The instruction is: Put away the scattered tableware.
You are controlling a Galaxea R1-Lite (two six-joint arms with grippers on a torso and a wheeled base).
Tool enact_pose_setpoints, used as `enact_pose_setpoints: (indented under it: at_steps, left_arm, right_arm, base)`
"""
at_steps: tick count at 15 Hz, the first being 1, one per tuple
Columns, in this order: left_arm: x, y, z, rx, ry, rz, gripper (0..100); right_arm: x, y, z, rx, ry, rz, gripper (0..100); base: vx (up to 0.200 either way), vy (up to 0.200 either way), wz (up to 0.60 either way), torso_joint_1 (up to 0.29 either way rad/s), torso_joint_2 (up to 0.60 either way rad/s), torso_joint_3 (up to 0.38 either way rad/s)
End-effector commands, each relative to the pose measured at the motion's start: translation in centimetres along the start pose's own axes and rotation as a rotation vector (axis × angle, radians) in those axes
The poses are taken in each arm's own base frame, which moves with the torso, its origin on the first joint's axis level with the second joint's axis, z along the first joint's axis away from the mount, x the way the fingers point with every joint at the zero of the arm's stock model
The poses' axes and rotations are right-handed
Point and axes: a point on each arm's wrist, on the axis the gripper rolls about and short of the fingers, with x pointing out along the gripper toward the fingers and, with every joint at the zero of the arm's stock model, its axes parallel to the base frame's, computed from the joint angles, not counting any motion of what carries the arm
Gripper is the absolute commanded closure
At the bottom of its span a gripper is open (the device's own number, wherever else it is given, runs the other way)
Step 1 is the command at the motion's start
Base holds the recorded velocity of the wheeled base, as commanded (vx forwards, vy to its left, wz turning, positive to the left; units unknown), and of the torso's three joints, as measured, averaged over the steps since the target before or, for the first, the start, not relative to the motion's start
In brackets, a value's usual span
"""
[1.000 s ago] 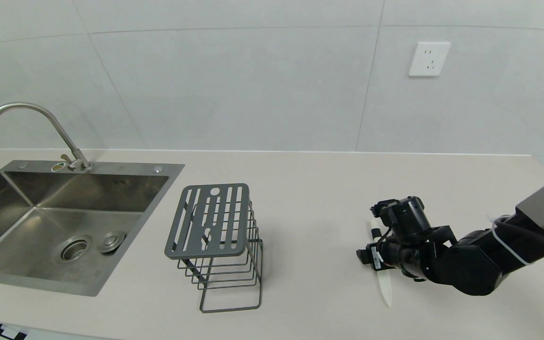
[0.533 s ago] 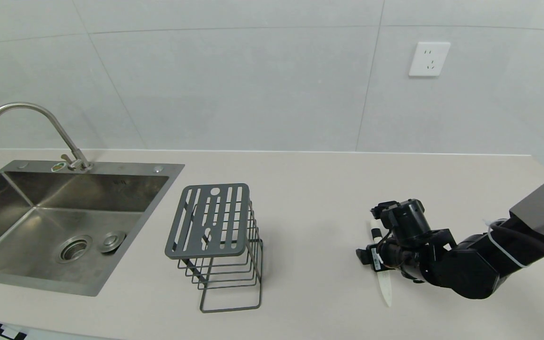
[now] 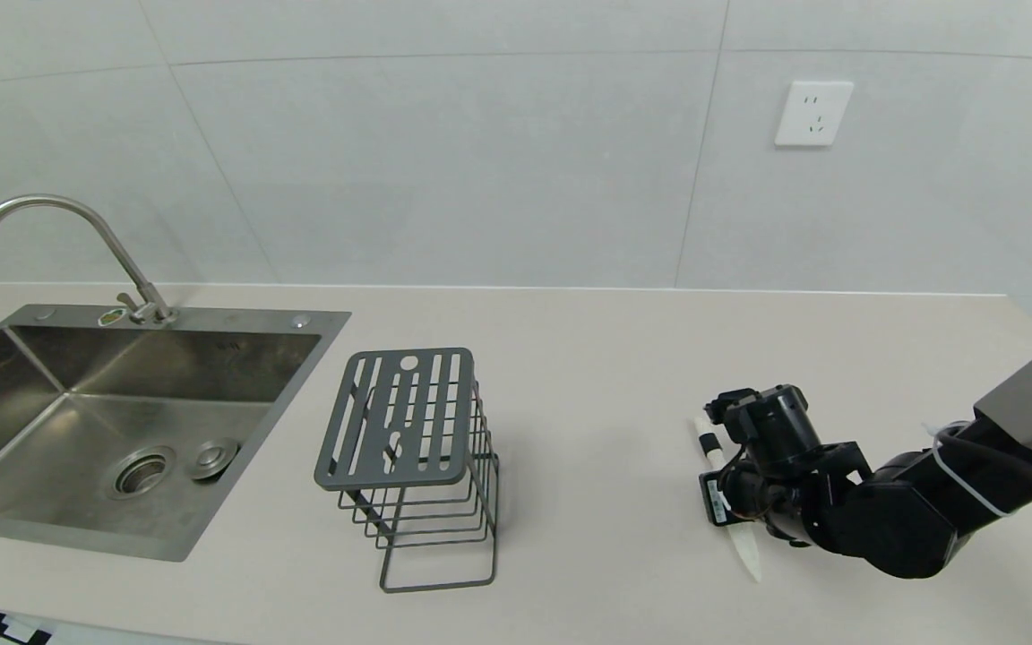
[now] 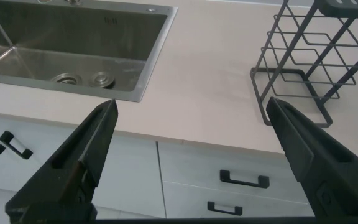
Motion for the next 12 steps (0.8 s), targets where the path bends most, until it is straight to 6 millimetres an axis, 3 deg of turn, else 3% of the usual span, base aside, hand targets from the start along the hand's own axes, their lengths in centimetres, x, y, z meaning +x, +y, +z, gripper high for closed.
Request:
enact_pose_setpoints:
  at_steps: [1, 3, 7, 9, 12]
  left_arm:
    - [0.0, 0.0, 0.0, -0.001, -0.002, 0.001, 0]
    - [0.0, 0.0, 0.0, -0.001, 0.0, 0.001, 0]
    - [0.0, 0.0, 0.0, 0.001, -0.002, 0.001, 0]
    - [0.0, 0.0, 0.0, 0.004, 0.0, 0.001, 0]
    - [0.0, -0.1, 0.4, 0.004, -0.036, -0.024, 0]
  right_arm:
    - [0.1, 0.0, 0.0, 0.001, 0.0, 0.002, 100]
    - [0.0, 0.1, 0.4, 0.004, -0.014, 0.006, 100]
    - [-3.4, -0.1, 4.6, -0.019, -0.227, 0.094, 100]
    - [-5.1, -0.2, 6.5, -0.117, -0.37, 0.184, 100]
    - [-5.7, -0.6, 8.2, -0.292, -0.59, 0.321, 100]
  base:
    - [0.0, 0.0, 0.0, 0.0, 0.0, 0.0]
    - [0.0, 0.0, 0.0, 0.0, 0.0, 0.0]
    - [0.0, 0.0, 0.0, 0.0, 0.0, 0.0]
    - [0.0, 0.0, 0.0, 0.0, 0.0, 0.0]
    - [0.0, 0.0, 0.0, 0.0, 0.0, 0.0]
